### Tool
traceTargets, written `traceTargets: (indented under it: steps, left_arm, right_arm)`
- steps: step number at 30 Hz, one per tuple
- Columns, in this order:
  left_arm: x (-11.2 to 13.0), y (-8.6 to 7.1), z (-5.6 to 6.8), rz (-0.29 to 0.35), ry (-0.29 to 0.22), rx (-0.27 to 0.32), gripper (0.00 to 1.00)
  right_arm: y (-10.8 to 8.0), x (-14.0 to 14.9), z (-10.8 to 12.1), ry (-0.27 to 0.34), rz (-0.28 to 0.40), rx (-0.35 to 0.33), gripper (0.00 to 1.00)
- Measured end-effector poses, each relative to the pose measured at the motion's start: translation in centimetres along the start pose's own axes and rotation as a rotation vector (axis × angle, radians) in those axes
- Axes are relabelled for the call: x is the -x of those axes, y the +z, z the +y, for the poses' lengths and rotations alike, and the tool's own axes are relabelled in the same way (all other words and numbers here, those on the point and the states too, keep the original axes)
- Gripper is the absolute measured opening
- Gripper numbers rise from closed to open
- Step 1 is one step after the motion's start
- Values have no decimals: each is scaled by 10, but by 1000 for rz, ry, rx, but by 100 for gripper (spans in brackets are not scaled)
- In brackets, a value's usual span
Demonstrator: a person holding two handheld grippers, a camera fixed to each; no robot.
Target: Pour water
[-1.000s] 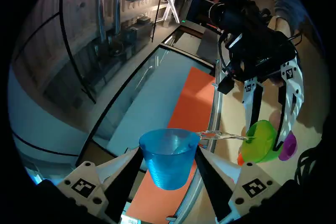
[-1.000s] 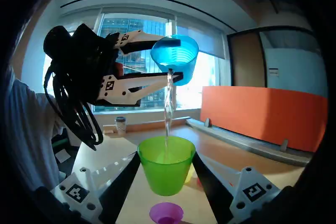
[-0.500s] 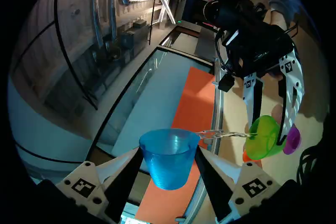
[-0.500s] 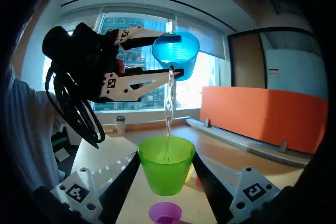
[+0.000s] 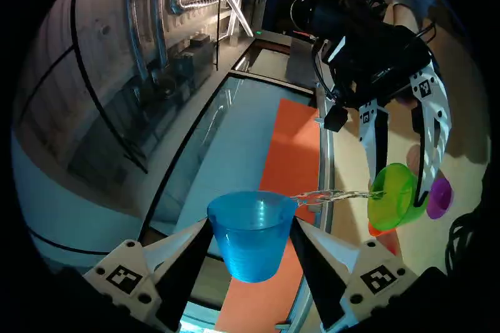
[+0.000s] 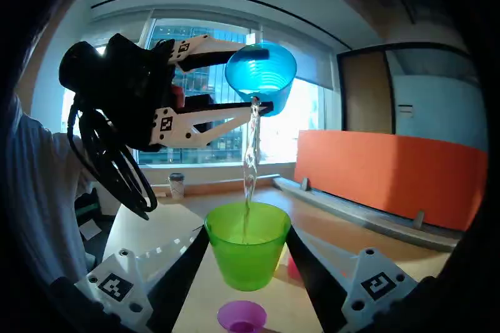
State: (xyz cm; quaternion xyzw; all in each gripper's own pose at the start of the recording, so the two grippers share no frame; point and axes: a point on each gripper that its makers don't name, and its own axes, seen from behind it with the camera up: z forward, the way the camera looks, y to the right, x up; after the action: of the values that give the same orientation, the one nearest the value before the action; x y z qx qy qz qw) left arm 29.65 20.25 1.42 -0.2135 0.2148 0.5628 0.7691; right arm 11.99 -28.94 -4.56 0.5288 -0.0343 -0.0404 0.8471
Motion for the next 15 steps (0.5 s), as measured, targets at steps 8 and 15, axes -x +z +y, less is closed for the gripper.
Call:
traceTargets:
  steps: [8, 15]
  left_arm:
    - [-3, 1, -4, 2, 40, 2, 84]
    - [-4, 1, -5, -2, 86, 2, 85]
  right_arm:
    - [-2, -2, 2, 1, 6, 3, 91]
    - [-1, -4, 3, -1, 12, 3, 91]
